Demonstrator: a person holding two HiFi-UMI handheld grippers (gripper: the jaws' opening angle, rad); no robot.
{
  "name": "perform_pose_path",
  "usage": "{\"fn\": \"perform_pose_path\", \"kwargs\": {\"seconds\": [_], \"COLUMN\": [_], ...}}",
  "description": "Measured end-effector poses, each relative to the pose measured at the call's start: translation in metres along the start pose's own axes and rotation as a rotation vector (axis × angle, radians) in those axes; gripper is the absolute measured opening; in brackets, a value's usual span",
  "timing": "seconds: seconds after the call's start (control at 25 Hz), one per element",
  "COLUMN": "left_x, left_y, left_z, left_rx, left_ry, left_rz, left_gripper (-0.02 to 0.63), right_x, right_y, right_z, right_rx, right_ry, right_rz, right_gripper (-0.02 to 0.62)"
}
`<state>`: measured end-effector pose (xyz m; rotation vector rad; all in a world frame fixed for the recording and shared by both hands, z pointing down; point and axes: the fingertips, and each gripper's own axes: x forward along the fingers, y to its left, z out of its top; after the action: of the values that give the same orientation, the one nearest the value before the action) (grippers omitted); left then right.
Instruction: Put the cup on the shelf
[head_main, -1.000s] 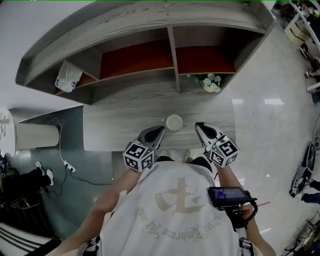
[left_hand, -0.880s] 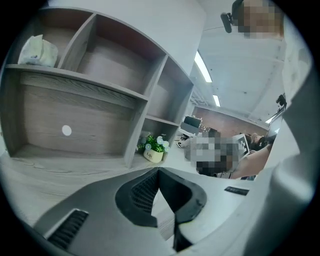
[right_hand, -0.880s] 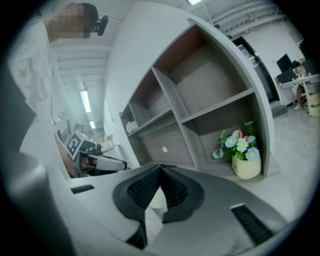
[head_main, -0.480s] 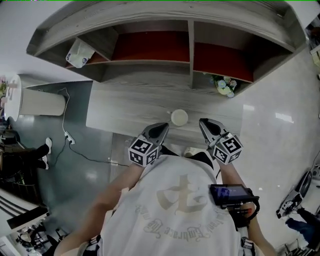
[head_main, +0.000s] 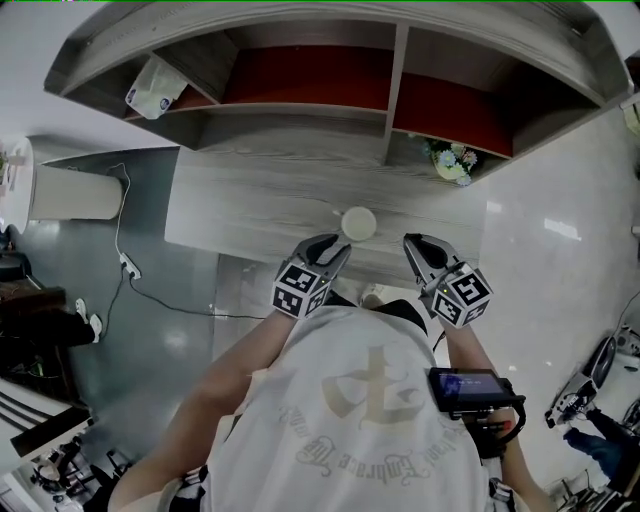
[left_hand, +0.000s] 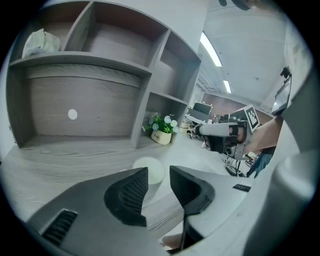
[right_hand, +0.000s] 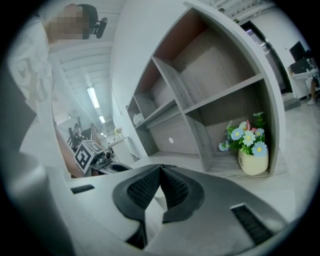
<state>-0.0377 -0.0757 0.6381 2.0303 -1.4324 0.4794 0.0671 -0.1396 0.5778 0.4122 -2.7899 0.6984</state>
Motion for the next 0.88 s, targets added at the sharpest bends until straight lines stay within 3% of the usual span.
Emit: {"fn": "perform_pose_path", "kwargs": {"seconds": [0.24,0.44,0.72,0.88], "left_x": [0.020,0.031,0.064,0.075], "left_y": [0.000,0.004,0.020,0.022], "left_z": [-0.010,-0.010,-0.027,-0.030], "left_rx": [0.086,0.143,0.247,0.320], "left_ry": [0.061,0.063,0.119,0.138], "left_rz": [-0.008,-0.009,-0.046,-0.073], "left_gripper": [0.262,0.358,0.457,0.468], "right_x": [-0.013,-0.025,-0.034,-0.047], "right_y": [0.005,0.015,0.013,0.009], "right_z": [-0.011,-0.013,-0.010,-0.010], "right_rx": [0.027,0.030,0.034,0.047], "right_ry": [-0.005,-0.013,-0.014,-0.023], "right_rz": [-0.062,-0.122,-0.213,-0.277], "right_gripper": [0.003,0.003,0.003,0.003]}}
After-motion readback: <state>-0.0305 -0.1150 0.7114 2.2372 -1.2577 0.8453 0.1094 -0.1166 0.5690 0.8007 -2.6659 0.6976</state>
